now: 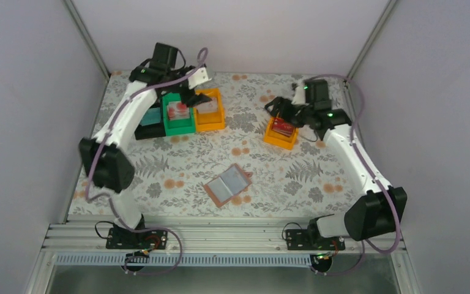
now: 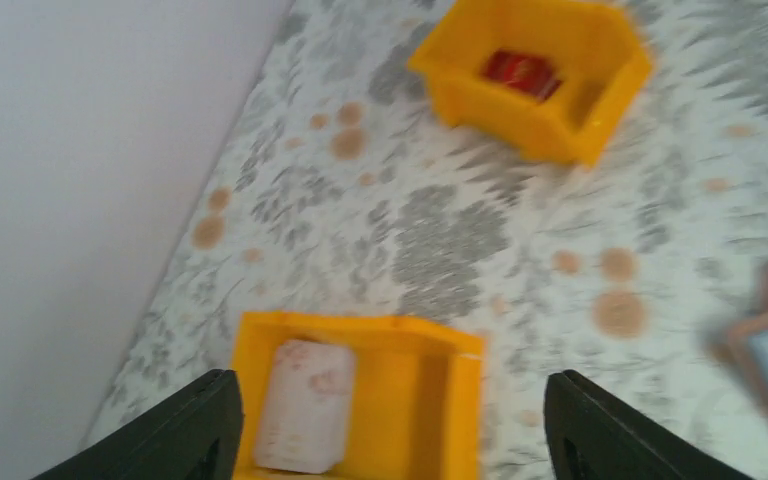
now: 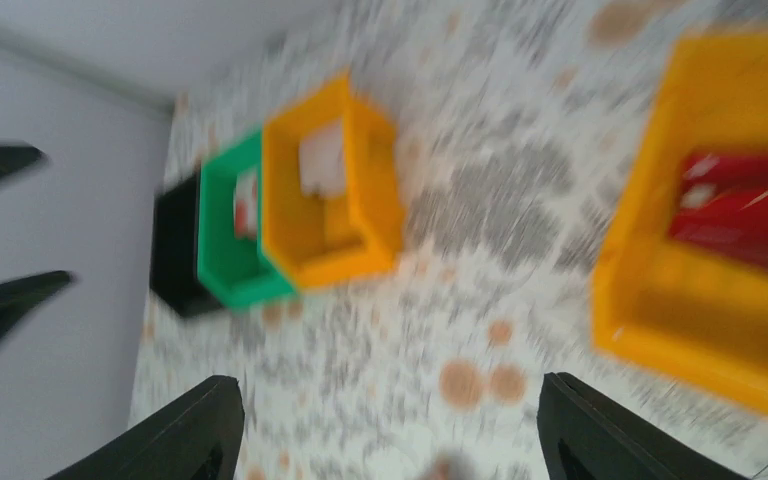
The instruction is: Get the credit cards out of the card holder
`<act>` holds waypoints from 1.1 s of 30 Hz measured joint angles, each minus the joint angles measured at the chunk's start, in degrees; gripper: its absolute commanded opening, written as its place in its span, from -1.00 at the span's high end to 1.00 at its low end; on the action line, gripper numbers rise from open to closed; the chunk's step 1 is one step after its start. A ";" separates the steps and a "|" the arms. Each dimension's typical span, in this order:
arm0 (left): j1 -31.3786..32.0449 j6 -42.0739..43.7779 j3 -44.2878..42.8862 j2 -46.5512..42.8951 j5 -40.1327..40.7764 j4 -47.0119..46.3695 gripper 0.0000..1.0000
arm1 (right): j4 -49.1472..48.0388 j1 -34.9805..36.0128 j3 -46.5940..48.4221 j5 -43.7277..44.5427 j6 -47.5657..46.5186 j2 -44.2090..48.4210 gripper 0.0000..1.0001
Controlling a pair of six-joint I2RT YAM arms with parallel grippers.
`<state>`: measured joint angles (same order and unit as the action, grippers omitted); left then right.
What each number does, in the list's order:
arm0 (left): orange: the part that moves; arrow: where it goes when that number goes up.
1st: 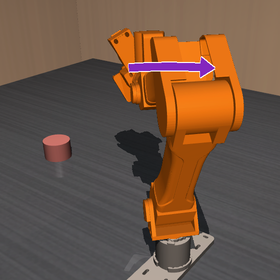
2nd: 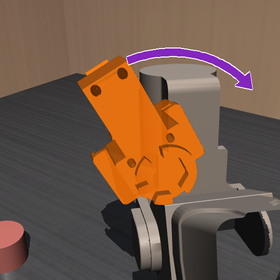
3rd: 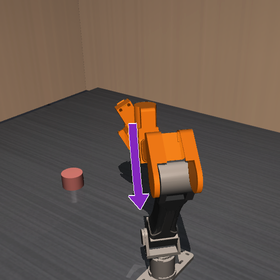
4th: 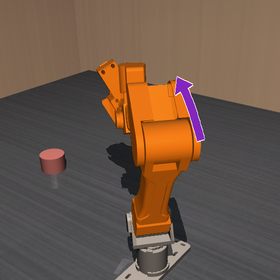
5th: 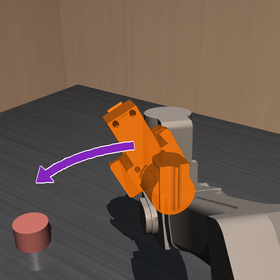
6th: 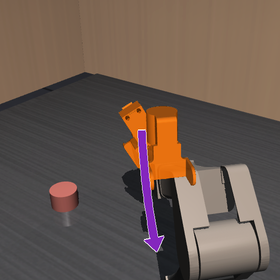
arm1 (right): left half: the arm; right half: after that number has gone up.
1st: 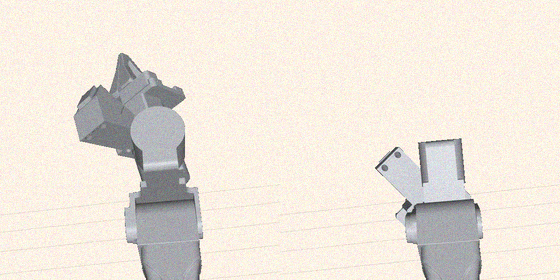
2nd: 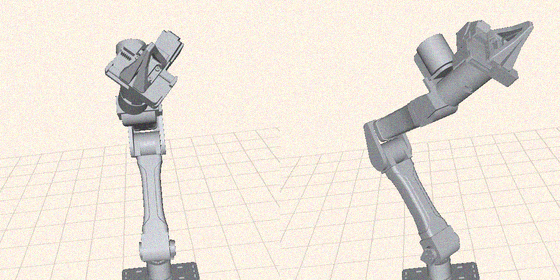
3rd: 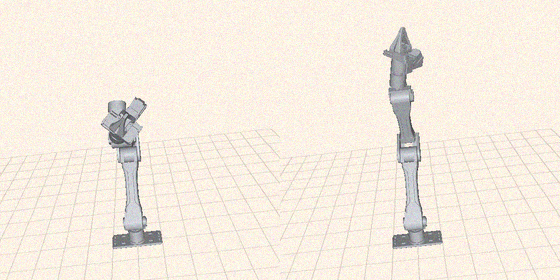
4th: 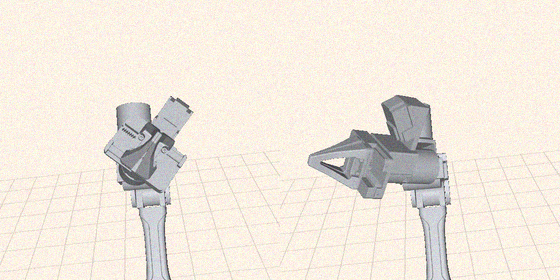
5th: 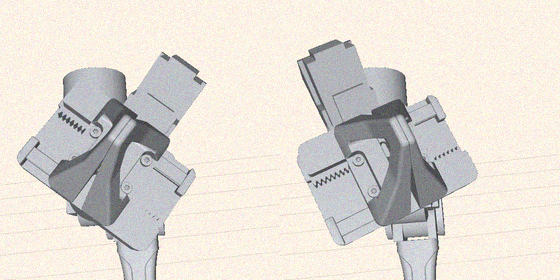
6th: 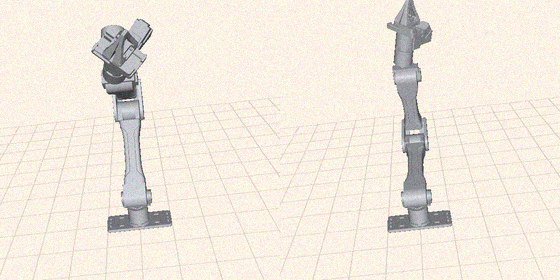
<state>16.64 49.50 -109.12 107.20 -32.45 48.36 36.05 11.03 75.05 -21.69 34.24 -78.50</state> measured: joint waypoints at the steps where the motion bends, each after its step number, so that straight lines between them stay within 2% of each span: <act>1: 0.15 -0.07 0.63 -0.79 -0.26 0.57 -0.65 | 0.26 1.92 -1.01 -0.70 -1.42 -0.13 -0.43; 3: 1.36 -0.07 11.08 -9.88 -2.14 1.29 -0.92 | 0.63 6.16 -4.33 -2.82 -4.04 -1.11 -0.31; 4: 2.25 0.02 16.00 -13.42 -2.49 1.57 -0.99 | 0.81 8.15 -6.40 -4.07 -5.11 -2.16 -0.27; 6: 5.35 0.00 27.10 -19.91 -2.45 3.02 -1.00 | 1.25 11.56 -10.08 -5.57 -6.73 -5.31 -0.26; 7: 7.23 0.04 32.00 -21.64 -1.99 3.13 -1.00 | 1.84 13.35 -11.74 -5.84 -7.54 -7.56 -0.33; 10: 12.28 0.02 44.70 -23.17 0.90 1.90 -1.00 | 3.63 17.62 -14.69 -5.14 -9.05 -13.20 -0.48; 14: 16.92 -0.61 57.72 -23.63 7.32 -2.51 -0.99 | 4.85 20.50 -15.13 -3.13 -11.72 -17.14 -0.48; 20: 23.47 -2.14 63.54 -22.86 14.64 -11.15 -0.93 | 5.55 20.57 -14.97 -2.25 -16.41 -22.75 -0.48; 24: 24.55 -3.52 66.47 -22.32 17.22 -17.27 -0.83 | 5.51 20.55 -15.28 -4.13 -19.61 -22.91 -0.41; 27: 24.61 -4.15 67.71 -21.49 18.91 -20.55 -0.76 | 4.63 20.55 -16.20 -7.32 -21.51 -22.93 -0.27; 33: 24.68 -5.40 68.76 -20.87 20.06 -25.94 -0.63 | 1.42 20.52 -18.05 -15.98 -23.26 -24.63 0.22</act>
<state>41.32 44.10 -40.36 86.32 -12.38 22.41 37.47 31.55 56.99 -37.67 10.98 -103.13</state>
